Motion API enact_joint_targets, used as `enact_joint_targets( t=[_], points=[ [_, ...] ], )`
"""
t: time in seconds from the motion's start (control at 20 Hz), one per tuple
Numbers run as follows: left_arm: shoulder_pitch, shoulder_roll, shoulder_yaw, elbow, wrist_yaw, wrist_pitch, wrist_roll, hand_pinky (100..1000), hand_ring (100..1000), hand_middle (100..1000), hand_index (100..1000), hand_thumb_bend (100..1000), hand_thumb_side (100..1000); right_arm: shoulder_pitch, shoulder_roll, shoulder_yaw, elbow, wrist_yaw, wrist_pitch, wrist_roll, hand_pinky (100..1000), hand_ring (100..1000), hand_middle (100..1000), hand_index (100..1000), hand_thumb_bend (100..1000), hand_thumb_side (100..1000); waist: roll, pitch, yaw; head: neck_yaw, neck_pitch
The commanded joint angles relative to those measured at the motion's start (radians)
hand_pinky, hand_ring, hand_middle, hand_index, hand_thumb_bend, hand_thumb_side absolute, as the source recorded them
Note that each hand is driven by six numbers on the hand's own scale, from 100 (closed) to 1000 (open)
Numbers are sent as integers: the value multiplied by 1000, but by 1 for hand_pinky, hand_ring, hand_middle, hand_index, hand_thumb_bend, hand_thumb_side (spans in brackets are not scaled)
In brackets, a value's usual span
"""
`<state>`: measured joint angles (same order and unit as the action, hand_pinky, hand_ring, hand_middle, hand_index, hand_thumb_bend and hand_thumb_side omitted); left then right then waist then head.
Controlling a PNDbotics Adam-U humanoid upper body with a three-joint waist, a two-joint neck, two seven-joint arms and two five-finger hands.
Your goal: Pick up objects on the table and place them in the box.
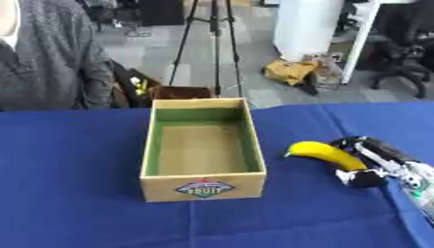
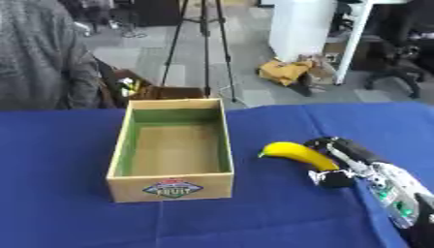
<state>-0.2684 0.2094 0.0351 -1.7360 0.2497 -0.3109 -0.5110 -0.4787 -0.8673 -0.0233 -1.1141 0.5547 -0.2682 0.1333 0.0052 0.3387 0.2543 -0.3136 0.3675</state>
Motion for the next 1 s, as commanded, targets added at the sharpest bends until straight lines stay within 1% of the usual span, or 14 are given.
enact_joint_targets(
  t=[0.05,0.15,0.3,0.4,0.55,0.6,0.75,1.0],
  points=[
    [-12,7,-2,-16,1,-1,-1,726,515,505,728,255,978,-8,-30,-4,-2,9,-1,0,732,797,614,877,100,282,2,-18,-2,0,-10],
    [-11,7,-2,-16,2,-1,-1,726,515,504,728,255,978,-8,-30,-4,-2,9,0,-1,729,790,607,876,100,276,2,-18,-3,0,-11],
    [-11,7,-2,-15,2,-1,-1,726,515,504,728,255,978,-7,-31,-5,-3,9,2,-5,714,757,579,868,100,253,3,-18,-4,-1,-11],
    [-11,7,-2,-15,2,-1,-1,726,515,504,728,255,978,-7,-31,-5,-3,7,4,-8,703,734,567,860,100,208,3,-19,-5,-1,-10],
    [-11,6,-2,-15,2,0,-1,726,516,504,728,256,978,-6,-31,-6,-2,1,10,-14,684,686,537,850,100,112,3,-20,-9,-1,-10],
    [-11,6,-2,-15,2,0,-1,726,516,503,728,256,977,-6,-31,-7,-1,-2,14,-17,680,676,527,846,100,100,3,-21,-10,-1,-10],
    [-11,7,-2,-15,2,1,0,726,516,503,728,256,976,-6,-31,-7,-2,-10,24,-26,661,642,493,835,100,102,3,-23,-15,-2,-10],
    [-11,7,-2,-15,3,3,1,725,516,503,728,257,975,-4,-32,-8,-6,-26,34,-45,649,621,467,822,100,146,2,-27,-25,-2,-12]
  ],
)
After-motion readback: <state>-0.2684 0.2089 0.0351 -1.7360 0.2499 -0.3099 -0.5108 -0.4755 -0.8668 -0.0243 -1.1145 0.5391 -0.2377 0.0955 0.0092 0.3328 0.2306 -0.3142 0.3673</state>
